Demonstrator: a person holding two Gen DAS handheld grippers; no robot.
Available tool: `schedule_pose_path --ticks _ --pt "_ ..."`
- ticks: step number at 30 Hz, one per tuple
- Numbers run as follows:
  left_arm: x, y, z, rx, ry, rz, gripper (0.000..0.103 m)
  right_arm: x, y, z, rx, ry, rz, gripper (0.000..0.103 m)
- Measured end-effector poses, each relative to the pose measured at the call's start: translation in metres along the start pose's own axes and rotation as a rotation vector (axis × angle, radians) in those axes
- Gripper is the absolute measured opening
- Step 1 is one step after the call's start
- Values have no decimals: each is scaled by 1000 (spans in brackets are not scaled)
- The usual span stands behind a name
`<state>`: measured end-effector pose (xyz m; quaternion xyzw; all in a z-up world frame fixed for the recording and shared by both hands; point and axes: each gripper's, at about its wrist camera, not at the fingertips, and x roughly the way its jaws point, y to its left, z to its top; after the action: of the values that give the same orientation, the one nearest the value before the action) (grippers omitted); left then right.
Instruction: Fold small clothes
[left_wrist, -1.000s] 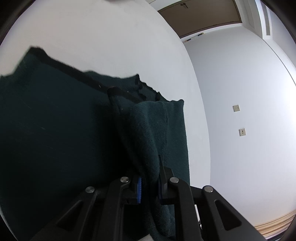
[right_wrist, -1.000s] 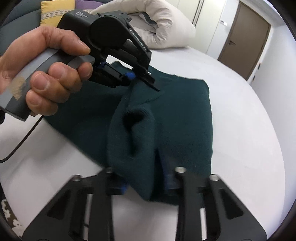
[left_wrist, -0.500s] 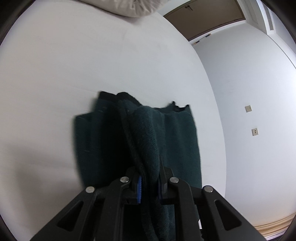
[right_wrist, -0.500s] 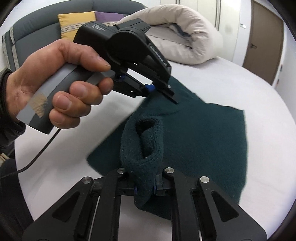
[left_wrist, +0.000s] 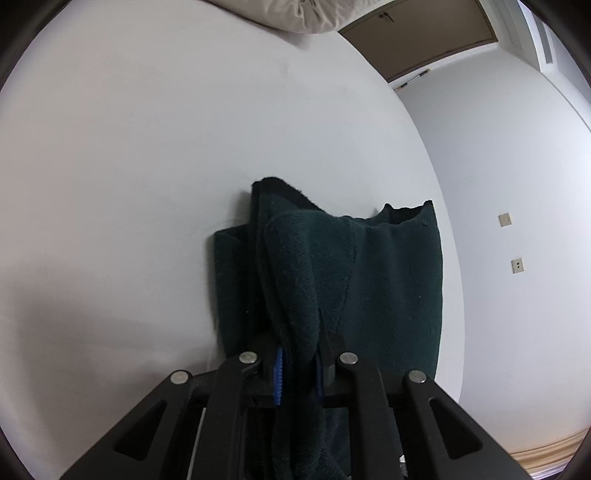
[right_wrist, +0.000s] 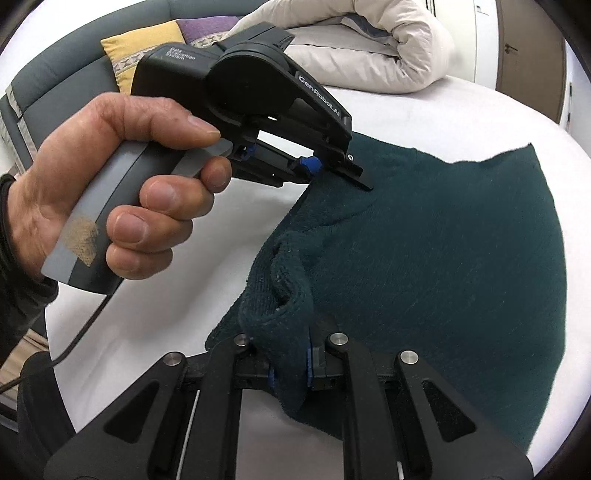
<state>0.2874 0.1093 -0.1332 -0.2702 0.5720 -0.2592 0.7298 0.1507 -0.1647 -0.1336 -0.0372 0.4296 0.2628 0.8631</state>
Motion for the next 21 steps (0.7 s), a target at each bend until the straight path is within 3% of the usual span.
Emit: schedule_pose_path --ticks 3,5,7,11,14,21 --pt "4 10 -3 -14 -15 -13 18 -2 -13 3 61 5 40 17" --pt "1 13 -5 -31 -30 -37 20 -6 -19 1 69 -1 85 32" --pt "-5 10 -6 -24 -49 -26 23 -22 -24 -1 72 -17 126 38" --pt "-33 1 -12 15 -118 44 37 -64 -40 -14 51 -69 192 38" --pt "-57 -13 -22 64 -187 95 37 -94 -69 -26 103 -103 213 38" --pt "-76 -76 -89 262 -248 117 37 -140 -170 -47 288 -179 34 39"
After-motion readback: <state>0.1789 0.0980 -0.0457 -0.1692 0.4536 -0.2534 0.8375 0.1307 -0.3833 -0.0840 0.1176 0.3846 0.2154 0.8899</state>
